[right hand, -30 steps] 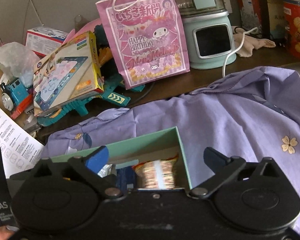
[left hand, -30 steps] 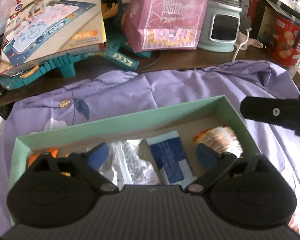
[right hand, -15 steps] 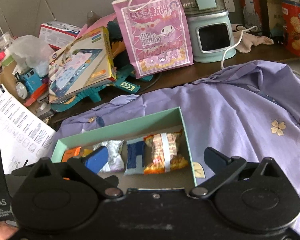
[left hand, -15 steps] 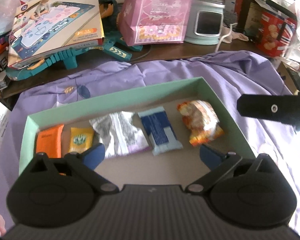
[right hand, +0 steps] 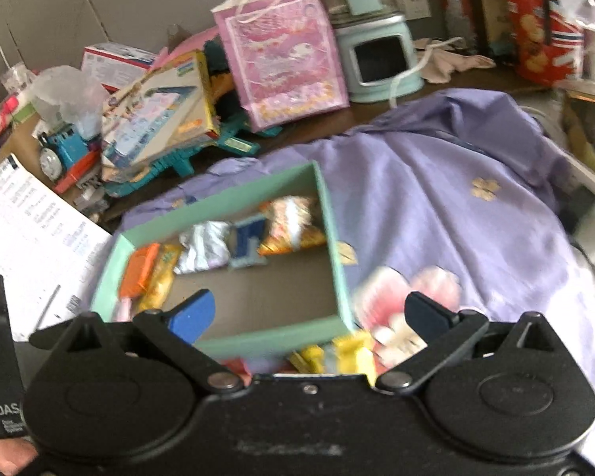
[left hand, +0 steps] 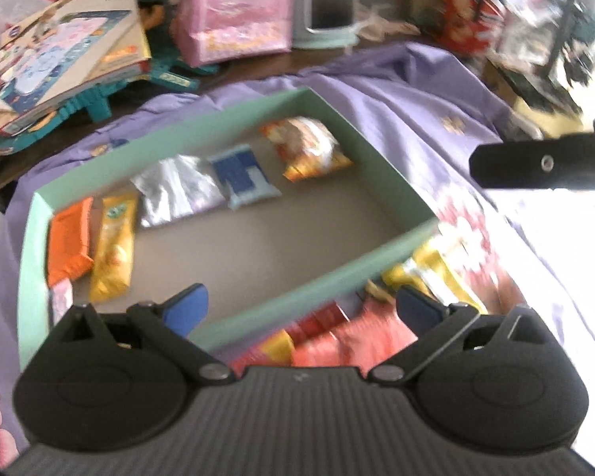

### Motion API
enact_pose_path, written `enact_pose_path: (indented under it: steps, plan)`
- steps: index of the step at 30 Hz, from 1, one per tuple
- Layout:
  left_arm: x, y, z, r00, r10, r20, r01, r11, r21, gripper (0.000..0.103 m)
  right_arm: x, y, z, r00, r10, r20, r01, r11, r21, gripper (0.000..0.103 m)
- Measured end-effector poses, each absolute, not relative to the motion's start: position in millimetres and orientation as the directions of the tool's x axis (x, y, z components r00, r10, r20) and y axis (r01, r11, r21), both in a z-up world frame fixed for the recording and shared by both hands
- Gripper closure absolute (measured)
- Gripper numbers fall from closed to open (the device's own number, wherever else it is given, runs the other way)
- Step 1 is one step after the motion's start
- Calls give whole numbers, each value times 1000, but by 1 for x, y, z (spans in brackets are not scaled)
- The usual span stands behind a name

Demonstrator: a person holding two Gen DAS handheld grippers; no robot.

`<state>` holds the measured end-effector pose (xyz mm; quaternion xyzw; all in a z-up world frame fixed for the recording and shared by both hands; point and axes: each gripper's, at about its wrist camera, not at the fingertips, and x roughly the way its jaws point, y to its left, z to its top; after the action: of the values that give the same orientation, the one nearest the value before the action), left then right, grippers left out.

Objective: Organize snacks
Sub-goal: 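Release blue wafer bar in tray with left tool while right tool releases bread roll, then grasp red wrapped stick with left tool while right tool grasps orange bread roll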

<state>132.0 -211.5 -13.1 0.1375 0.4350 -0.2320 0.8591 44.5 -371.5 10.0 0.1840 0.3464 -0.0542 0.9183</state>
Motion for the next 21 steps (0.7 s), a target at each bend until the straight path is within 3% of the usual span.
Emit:
enact_pose_path:
  steps: [12,15,18,20,21]
  plan:
    - [101,-254,-46,479,-276,-833,651,749,126,0,-29,-417,-43,668,-38,-744,433,832,346,1]
    - [99,-262,-53,470,-272,-839,670,729,139,2,-39,-424,-58,666,-4,-746,447,802,395,12]
    - [96,-268,-58,450,-271,-851,686,715,135,14,-45,-430,-71,663,11,-749,463,780,421,23]
    - [96,-269,-61,433,-273,-859,692,711,123,29,-47,-430,-77,657,16,-753,464,779,421,31]
    - [95,-269,-62,422,-272,-865,696,709,117,42,-47,-429,-79,656,20,-754,459,783,420,36]
